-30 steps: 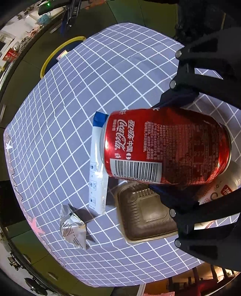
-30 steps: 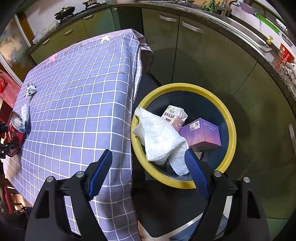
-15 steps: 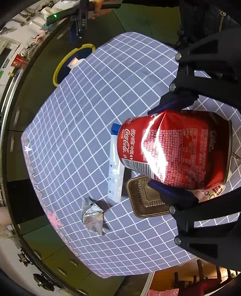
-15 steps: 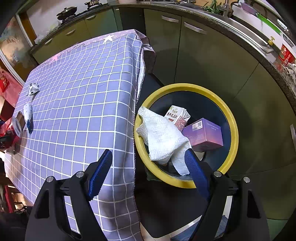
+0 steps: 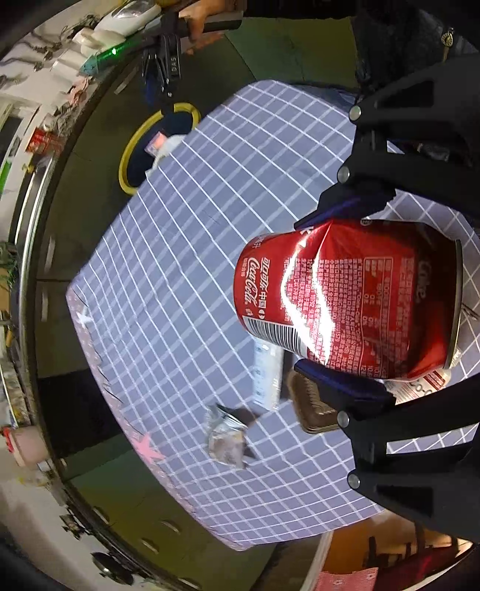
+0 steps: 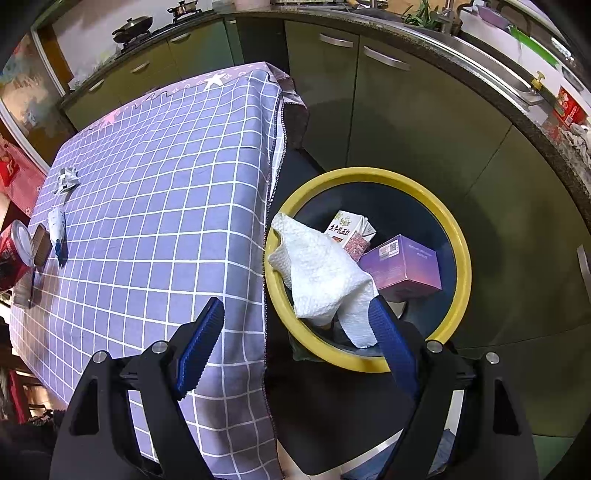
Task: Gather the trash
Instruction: 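Carry the can over the yellow bin and open the left gripper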
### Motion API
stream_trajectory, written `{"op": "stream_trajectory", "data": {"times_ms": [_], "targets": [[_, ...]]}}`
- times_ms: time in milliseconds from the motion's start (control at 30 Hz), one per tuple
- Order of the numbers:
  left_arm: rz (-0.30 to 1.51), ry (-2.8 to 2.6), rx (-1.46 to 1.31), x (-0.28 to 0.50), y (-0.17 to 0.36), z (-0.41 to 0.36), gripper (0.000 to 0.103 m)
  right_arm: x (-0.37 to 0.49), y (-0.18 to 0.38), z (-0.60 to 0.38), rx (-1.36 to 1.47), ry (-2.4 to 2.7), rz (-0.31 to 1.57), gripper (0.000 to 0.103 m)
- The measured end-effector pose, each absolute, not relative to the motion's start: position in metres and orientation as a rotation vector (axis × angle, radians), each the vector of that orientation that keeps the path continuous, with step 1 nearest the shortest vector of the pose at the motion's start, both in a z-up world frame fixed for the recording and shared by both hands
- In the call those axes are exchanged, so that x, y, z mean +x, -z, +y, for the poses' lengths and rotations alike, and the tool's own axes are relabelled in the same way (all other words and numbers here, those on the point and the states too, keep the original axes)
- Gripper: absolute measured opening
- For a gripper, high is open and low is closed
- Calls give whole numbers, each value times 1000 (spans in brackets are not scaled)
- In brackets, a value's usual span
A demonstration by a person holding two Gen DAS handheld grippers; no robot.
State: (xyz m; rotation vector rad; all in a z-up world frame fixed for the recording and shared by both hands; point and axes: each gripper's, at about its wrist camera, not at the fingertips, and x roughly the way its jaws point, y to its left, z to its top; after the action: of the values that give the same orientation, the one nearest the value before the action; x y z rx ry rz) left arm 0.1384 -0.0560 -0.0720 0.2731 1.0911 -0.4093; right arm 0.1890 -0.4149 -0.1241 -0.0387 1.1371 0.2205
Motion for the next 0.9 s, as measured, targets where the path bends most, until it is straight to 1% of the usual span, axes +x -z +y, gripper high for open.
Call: {"op": "stream_trajectory", "data": {"times_ms": [267, 500, 667, 900], "targets": [[1035, 539, 326, 157, 43, -126, 66, 174, 111, -450, 1, -169, 1092, 80], [1024, 718, 358, 205, 32, -237, 66, 156, 114, -516, 94, -88, 1064, 80], [1023, 810, 393, 238, 47, -320, 66, 143, 129, -553, 150, -53, 1073, 80], [1071, 813, 396, 295, 99, -405, 66, 123, 144, -593, 223, -12, 1078, 80]]}}
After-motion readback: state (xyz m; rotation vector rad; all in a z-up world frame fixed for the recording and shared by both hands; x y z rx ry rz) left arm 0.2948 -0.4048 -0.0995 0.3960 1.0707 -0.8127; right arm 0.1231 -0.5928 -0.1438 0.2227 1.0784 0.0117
